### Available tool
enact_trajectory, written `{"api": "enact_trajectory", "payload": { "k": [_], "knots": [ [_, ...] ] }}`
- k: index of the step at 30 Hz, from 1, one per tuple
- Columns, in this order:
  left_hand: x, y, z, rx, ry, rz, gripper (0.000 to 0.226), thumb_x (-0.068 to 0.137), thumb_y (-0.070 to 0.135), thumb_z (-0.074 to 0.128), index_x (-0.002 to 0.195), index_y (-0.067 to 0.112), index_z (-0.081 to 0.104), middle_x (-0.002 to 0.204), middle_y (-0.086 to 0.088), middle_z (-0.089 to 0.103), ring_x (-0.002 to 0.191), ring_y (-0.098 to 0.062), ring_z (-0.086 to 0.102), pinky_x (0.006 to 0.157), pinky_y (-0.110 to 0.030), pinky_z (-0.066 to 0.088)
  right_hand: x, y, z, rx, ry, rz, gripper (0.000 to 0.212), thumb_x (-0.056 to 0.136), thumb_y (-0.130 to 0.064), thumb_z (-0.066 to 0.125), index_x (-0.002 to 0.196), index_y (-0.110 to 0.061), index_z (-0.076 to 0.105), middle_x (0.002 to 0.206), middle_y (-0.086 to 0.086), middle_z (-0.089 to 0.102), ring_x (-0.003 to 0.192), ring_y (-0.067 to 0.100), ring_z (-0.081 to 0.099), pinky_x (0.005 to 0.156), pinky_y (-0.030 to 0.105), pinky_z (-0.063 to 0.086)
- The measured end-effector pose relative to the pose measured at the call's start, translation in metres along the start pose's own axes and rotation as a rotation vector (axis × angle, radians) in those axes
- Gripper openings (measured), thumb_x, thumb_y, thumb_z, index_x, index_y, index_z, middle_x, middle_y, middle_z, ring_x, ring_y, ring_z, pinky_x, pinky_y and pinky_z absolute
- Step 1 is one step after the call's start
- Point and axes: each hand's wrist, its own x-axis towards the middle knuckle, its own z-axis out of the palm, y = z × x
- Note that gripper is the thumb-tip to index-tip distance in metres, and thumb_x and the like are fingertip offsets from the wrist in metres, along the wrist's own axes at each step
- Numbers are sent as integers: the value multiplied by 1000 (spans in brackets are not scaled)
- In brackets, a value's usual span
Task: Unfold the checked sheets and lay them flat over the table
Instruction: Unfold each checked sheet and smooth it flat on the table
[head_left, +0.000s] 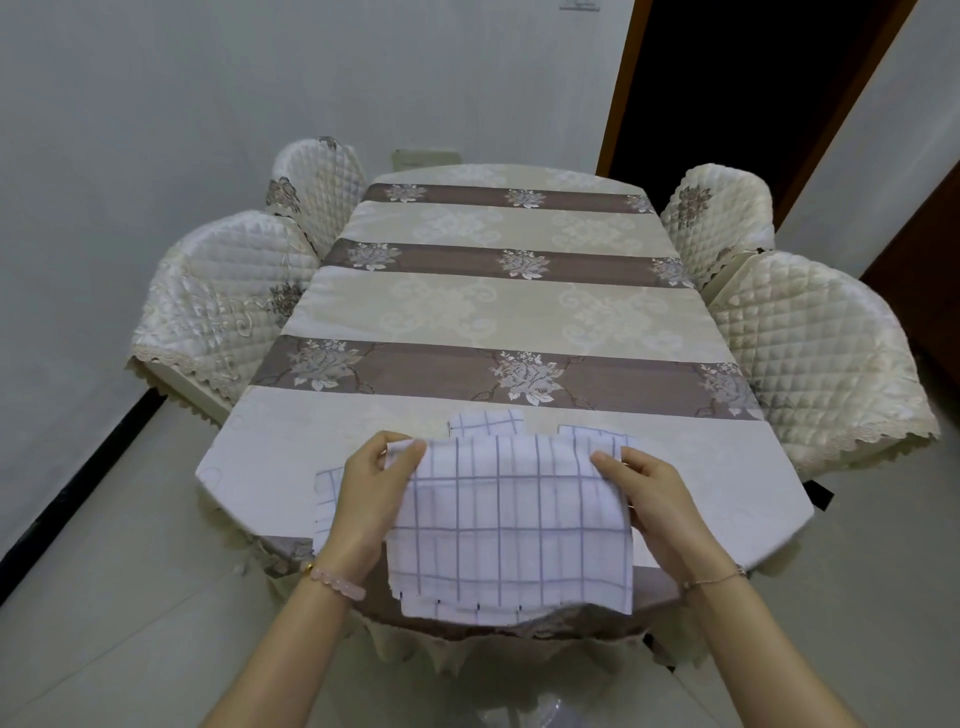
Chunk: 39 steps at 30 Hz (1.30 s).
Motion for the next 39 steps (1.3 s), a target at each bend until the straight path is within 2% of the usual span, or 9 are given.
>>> {"api": "enact_trajectory", "payload": {
  "k": [5,9,16,19,22,29,32,37,39],
  "knots": [
    [17,-12,2,67,-31,-20,17,91,16,59,84,1,61,75,-2,62,69,-10,56,60,-18,45,13,9,2,-53,-6,63,53,72,-44,70,83,6,56,81,13,49,72,27,47,65,38,37],
    [30,-41,12,76,-43,-128,20,92,19,58,83,2,60,81,-7,63,78,-20,58,65,-27,46,16,29,4,-38,-32,182,29,90,-29,60,91,0,61,94,15,66,85,27,62,73,34,49],
    [46,-71,18,217,28,-162,16,94,20,54,93,4,57,93,-11,59,93,-29,55,64,-27,40,-4,63,-2,-122,-112,360,17,85,-17,66,101,-13,68,98,9,73,88,22,71,65,26,57],
    [42,-69,19,472,-6,-61,26,93,16,55,116,6,50,112,-8,54,110,-29,51,83,-31,40,-11,67,-1,-183,-150,366,16,85,-14,64,100,-11,70,98,9,74,90,20,70,66,21,56],
    [19,-64,29,781,-10,283,44,89,16,61,130,5,49,127,-13,54,120,-31,48,102,-38,39,-14,69,-1,-145,-113,324,16,86,-12,63,99,-9,71,100,11,73,95,23,69,67,20,56],
    [-66,-39,80,659,-491,82,62,84,54,56,137,29,36,134,16,41,124,-4,42,98,-18,35,-20,64,15,111,-103,310,20,88,-8,62,107,-3,67,100,15,74,95,25,71,84,38,58],
    [-72,-42,86,523,-498,-14,50,81,50,59,125,32,44,121,18,51,111,-3,52,91,-21,45,-25,61,25,229,-110,297,24,88,-4,61,110,3,64,106,26,69,101,36,67,91,45,54],
    [-65,-51,79,287,-352,-56,16,91,28,58,106,27,63,106,9,65,94,-2,61,73,-10,51,-33,55,33,271,-184,256,20,90,-11,60,107,-10,70,106,12,73,103,25,68,85,32,55],
    [-61,-53,74,216,-311,-84,12,92,27,57,97,28,68,100,6,67,91,-6,63,76,-18,53,-36,52,36,246,-222,225,23,91,-13,59,111,-13,69,106,10,73,100,22,69,83,32,55]
  ]
}}
